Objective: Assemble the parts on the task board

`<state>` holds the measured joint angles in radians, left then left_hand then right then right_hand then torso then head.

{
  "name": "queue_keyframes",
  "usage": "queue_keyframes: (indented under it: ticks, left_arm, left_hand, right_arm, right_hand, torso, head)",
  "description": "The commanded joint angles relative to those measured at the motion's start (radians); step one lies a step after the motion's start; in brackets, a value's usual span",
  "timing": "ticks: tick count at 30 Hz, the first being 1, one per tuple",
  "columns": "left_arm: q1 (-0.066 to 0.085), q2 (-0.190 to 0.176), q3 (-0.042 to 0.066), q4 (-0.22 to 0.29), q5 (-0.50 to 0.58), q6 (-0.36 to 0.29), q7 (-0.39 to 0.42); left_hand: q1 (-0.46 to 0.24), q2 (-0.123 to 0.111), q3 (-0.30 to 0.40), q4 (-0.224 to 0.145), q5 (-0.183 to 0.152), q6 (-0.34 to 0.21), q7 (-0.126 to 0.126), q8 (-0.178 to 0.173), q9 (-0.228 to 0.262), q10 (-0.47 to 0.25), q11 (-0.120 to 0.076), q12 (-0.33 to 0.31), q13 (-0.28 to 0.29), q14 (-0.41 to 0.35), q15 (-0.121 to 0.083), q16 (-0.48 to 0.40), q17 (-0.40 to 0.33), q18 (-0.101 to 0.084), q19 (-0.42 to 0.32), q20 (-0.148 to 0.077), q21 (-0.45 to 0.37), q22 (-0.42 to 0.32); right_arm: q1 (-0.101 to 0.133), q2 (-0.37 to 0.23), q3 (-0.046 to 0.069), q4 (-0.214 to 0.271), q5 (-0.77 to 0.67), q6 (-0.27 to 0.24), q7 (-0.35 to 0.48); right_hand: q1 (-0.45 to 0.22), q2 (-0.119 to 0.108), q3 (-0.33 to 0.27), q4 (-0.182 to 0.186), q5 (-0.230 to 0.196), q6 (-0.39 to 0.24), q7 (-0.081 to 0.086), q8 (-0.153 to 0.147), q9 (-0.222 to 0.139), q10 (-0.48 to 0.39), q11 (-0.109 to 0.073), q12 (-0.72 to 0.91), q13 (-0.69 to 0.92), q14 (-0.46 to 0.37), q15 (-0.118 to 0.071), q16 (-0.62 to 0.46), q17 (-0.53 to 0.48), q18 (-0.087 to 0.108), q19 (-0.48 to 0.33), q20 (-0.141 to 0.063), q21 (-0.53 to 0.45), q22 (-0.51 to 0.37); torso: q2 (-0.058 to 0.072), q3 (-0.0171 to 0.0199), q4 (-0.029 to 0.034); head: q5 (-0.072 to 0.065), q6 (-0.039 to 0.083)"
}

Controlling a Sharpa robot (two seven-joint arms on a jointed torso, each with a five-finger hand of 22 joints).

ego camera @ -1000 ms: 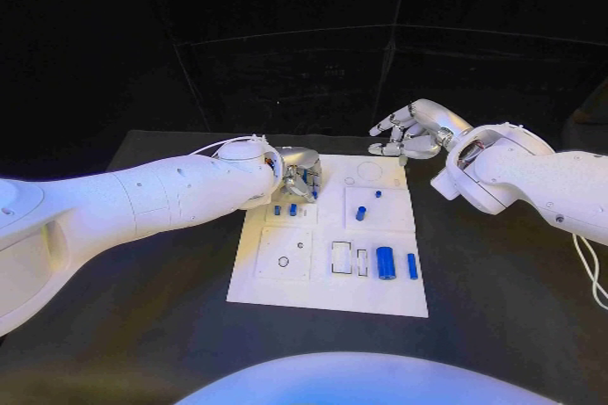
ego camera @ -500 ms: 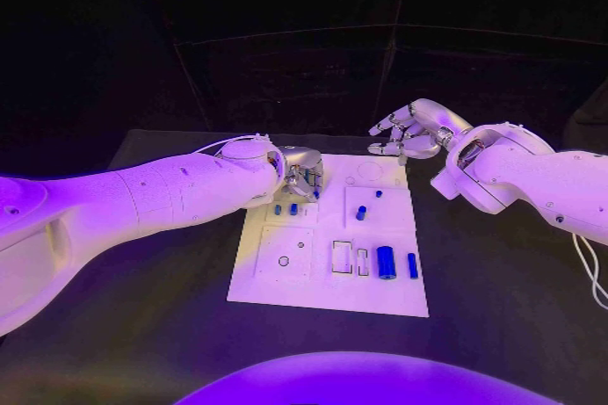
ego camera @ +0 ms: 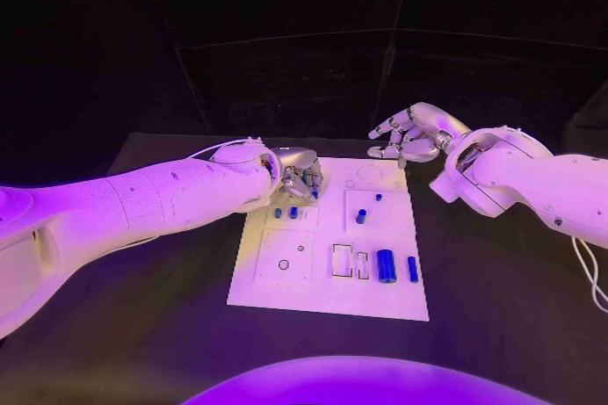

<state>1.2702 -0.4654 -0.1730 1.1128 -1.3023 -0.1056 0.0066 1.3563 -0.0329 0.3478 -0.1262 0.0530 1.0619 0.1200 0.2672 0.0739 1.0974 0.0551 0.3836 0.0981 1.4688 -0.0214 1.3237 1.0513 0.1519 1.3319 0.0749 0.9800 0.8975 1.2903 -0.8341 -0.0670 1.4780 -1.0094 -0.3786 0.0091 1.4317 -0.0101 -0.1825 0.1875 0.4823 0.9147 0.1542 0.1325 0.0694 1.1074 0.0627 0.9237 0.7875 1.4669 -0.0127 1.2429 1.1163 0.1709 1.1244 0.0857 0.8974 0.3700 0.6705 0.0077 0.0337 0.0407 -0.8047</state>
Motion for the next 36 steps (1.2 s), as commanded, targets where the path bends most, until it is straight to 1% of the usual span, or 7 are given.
queue_keyframes:
  ticks: [1, 3, 7, 19, 24, 31, 36]
  left_arm:
    - [0.004, -0.016, 0.016, 0.023, 0.065, -0.054, 0.027]
    - [0.003, -0.029, 0.024, 0.037, 0.081, -0.06, 0.029]
    - [0.003, -0.055, 0.032, 0.061, 0.103, -0.057, 0.03]
    - [0.003, -0.131, 0.035, 0.094, 0.124, 0.006, 0.001]
    - [0.001, -0.143, 0.034, 0.09, 0.125, 0.021, -0.01]
    - [-0.004, -0.14, 0.034, 0.072, 0.119, 0.054, -0.025]
    - [-0.007, -0.134, 0.034, 0.055, 0.114, 0.066, -0.034]
  left_hand:
    - [-0.006, 0.006, 0.008, -0.001, -0.004, 0.006, 0.001, -0.005, -0.001, 0.008, -0.002, -0.004, -0.002, 0.016, -0.007, -0.006, -0.006, -0.011, 0.005, -0.001, 0.005, 0.003]
    - [-0.006, 0.006, 0.01, -0.002, -0.004, 0.007, 0.001, -0.005, -0.001, 0.009, -0.002, -0.006, -0.003, 0.016, -0.007, -0.006, -0.007, -0.011, 0.006, -0.001, 0.006, 0.004]
    - [-0.008, 0.005, 0.013, -0.003, -0.004, 0.008, 0.002, -0.007, -0.002, 0.01, -0.002, -0.008, -0.004, 0.016, -0.007, -0.006, -0.009, -0.012, 0.007, -0.001, 0.01, 0.008]
    - [-0.016, -0.005, 0.019, -0.007, -0.004, 0.01, 0.002, -0.013, -0.004, 0.013, -0.001, -0.017, -0.01, 0.015, -0.006, -0.007, -0.016, -0.014, 0.009, -0.001, 0.018, 0.018]
    - [-0.017, -0.006, 0.02, -0.007, -0.004, 0.011, 0.002, -0.014, -0.004, 0.014, -0.001, -0.018, -0.011, 0.015, -0.006, -0.008, -0.018, -0.014, 0.009, -0.001, 0.019, 0.019]
    - [-0.031, -0.02, 0.017, -0.007, -0.005, 0.013, 0.002, -0.019, -0.005, 0.019, 0.0, -0.024, -0.015, 0.014, -0.005, -0.009, -0.023, -0.014, 0.008, 0.0, 0.019, 0.021]
    - [-0.032, -0.021, 0.017, -0.007, -0.005, 0.013, 0.002, -0.02, -0.005, 0.02, 0.0, -0.024, -0.015, 0.013, -0.005, -0.01, -0.024, -0.014, 0.007, 0.0, 0.019, 0.021]
  right_arm:
    - [0.002, 0.001, 0.001, -0.001, 0.003, 0.001, 0.01]
    - [0.002, 0.0, 0.001, -0.001, 0.004, 0.001, 0.011]
    - [0.002, 0.0, 0.001, -0.002, 0.004, 0.002, 0.011]
    - [0.002, -0.002, 0.001, -0.002, 0.005, 0.002, 0.01]
    - [0.002, -0.001, 0.001, -0.003, 0.005, 0.002, 0.009]
    - [0.002, 0.0, 0.001, -0.004, 0.005, 0.002, 0.01]
    - [0.002, 0.0, 0.0, -0.004, 0.005, 0.002, 0.01]
  right_hand:
    - [0.011, 0.0, -0.001, 0.006, 0.007, -0.007, -0.003, 0.003, 0.0, -0.001, -0.002, -0.004, 0.0, 0.014, -0.006, -0.004, 0.001, 0.014, 0.008, 0.001, -0.004, -0.001]
    - [0.011, 0.0, -0.001, 0.006, 0.007, -0.007, -0.003, 0.003, 0.0, -0.001, -0.002, -0.004, 0.0, 0.014, -0.006, -0.004, 0.001, 0.014, 0.008, 0.001, -0.004, -0.001]
    - [0.011, 0.0, -0.001, 0.006, 0.007, -0.007, -0.003, 0.003, 0.0, -0.001, -0.002, -0.004, 0.0, 0.014, -0.006, -0.004, 0.001, 0.014, 0.008, 0.001, -0.004, -0.001]
    - [0.011, 0.0, -0.001, 0.006, 0.007, -0.007, -0.003, 0.003, 0.0, -0.001, -0.002, -0.004, 0.0, 0.014, -0.006, -0.004, 0.001, 0.014, 0.008, 0.001, -0.004, -0.001]
    - [0.011, 0.001, -0.001, 0.007, 0.008, -0.007, -0.003, 0.004, 0.0, -0.002, -0.002, -0.005, -0.002, 0.014, -0.006, -0.004, 0.001, 0.014, 0.009, 0.001, -0.004, -0.002]
    - [0.011, 0.001, -0.001, 0.007, 0.008, -0.007, -0.003, 0.004, 0.0, -0.002, -0.002, -0.005, -0.002, 0.014, -0.006, -0.004, 0.001, 0.014, 0.009, 0.001, -0.004, -0.002]
    - [0.011, 0.001, -0.001, 0.007, 0.008, -0.007, -0.003, 0.004, 0.0, -0.002, -0.002, -0.005, -0.002, 0.014, -0.006, -0.004, 0.001, 0.014, 0.009, 0.001, -0.004, -0.002]
  torso:
    - [-0.001, -0.0003, 0.0016]
    - [-0.001, -0.0004, 0.0024]
    - [-0.001, 0.0004, 0.0024]
    - [0.0, 0.0005, 0.0009]
    - [0.001, -0.0009, 0.0002]
    - [0.001, 0.0004, -0.0016]
    - [0.002, 0.0008, -0.0034]
  head:
    - [-0.001, 0.002]
    - [0.0, 0.003]
    - [0.003, 0.004]
    - [0.01, 0.007]
    - [0.011, 0.007]
    - [0.011, 0.005]
    - [0.012, 0.004]
